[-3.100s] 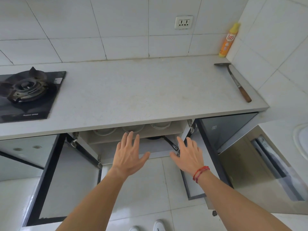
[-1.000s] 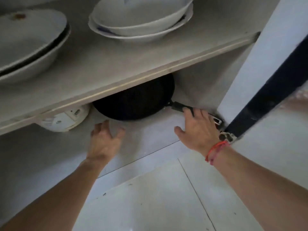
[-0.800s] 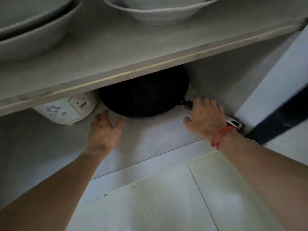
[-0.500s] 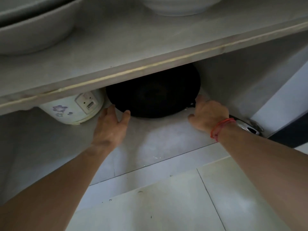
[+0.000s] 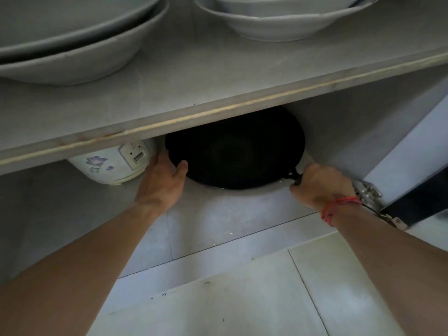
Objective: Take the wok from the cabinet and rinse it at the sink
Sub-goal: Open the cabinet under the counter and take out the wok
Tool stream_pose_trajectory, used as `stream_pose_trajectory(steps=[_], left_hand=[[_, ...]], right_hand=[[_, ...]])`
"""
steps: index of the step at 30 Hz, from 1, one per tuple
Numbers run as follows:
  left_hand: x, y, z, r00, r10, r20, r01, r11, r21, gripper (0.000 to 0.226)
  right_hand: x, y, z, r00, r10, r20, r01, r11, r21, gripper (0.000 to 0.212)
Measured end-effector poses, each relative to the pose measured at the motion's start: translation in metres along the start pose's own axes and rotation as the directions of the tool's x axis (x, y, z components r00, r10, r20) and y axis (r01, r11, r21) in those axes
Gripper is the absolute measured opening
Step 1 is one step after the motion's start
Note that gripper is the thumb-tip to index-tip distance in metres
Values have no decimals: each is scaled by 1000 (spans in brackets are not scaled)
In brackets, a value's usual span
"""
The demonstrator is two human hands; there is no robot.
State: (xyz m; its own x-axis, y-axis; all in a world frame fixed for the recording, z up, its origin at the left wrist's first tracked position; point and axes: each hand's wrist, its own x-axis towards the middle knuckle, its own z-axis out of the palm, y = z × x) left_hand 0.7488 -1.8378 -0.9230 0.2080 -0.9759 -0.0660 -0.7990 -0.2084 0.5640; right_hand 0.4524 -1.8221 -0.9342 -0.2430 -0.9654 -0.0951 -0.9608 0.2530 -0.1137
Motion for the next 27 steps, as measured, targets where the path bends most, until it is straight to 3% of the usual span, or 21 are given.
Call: stream_pose_trajectory(steps=[8, 21, 27], left_hand=[[-16, -5, -9, 999, -33, -6, 33, 999, -18, 55], [-51, -9, -40, 990, -138, 33, 141, 985, -96, 68], [-52, -20, -51, 978, -207, -29, 206, 978, -38, 56]], right_hand=[[-49, 24, -15, 999, -35, 33, 37, 998, -55, 15], [-128, 61, -56, 993, -89, 76, 106, 963, -250, 15], [-146, 71, -73, 983, -163, 85, 181, 939, -292, 19]])
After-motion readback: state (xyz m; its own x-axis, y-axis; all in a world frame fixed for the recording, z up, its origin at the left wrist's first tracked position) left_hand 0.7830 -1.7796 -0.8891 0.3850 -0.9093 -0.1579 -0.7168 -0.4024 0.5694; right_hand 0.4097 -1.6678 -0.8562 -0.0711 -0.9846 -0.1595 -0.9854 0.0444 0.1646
